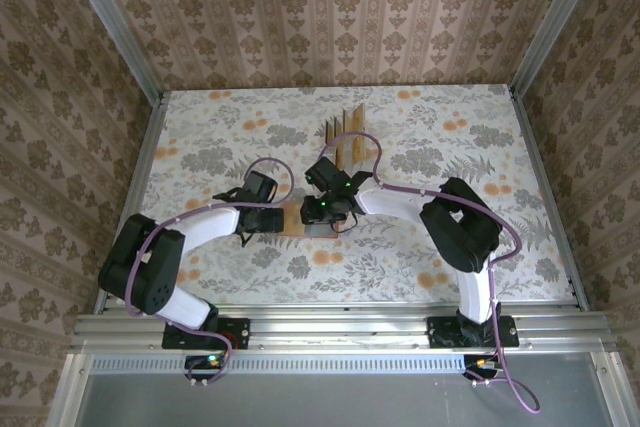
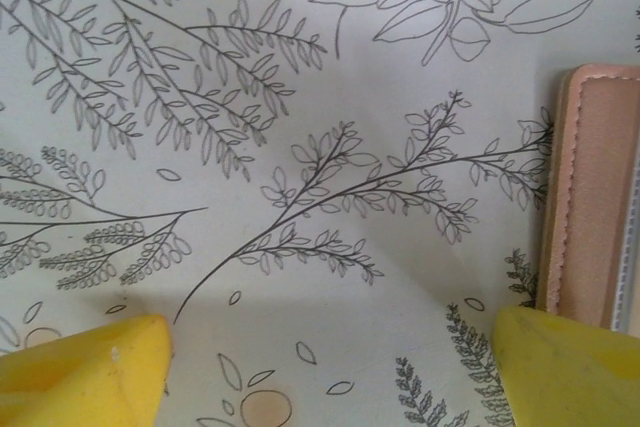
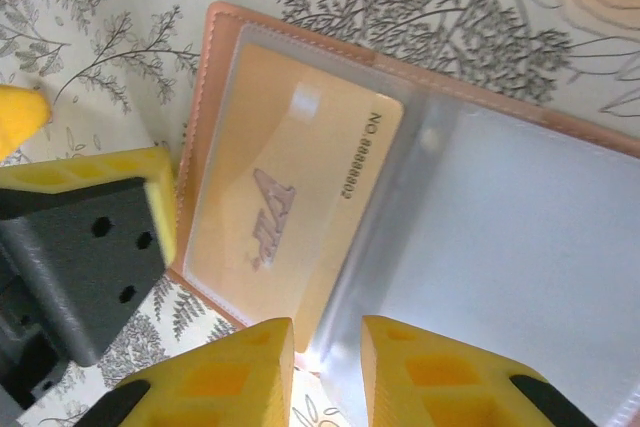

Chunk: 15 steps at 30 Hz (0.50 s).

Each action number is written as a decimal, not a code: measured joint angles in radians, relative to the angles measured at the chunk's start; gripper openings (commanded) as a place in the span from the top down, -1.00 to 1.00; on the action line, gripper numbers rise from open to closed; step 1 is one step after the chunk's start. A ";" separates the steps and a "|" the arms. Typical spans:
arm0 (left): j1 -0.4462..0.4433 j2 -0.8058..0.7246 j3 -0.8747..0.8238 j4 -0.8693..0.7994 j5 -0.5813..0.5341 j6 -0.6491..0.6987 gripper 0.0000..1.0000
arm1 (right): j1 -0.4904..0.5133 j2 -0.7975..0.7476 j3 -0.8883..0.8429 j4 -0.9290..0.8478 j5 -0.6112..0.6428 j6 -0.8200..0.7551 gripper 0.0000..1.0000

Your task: Put the credit cards into the card holder

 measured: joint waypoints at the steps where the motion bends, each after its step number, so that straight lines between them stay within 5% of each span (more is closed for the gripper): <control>1: 0.005 -0.007 0.000 -0.006 0.000 0.000 -0.71 | -0.002 -0.003 -0.006 -0.001 0.010 -0.002 0.51; 15: -0.006 -0.045 0.095 -0.029 0.053 0.006 -0.78 | -0.010 -0.005 -0.074 -0.004 0.088 -0.024 0.68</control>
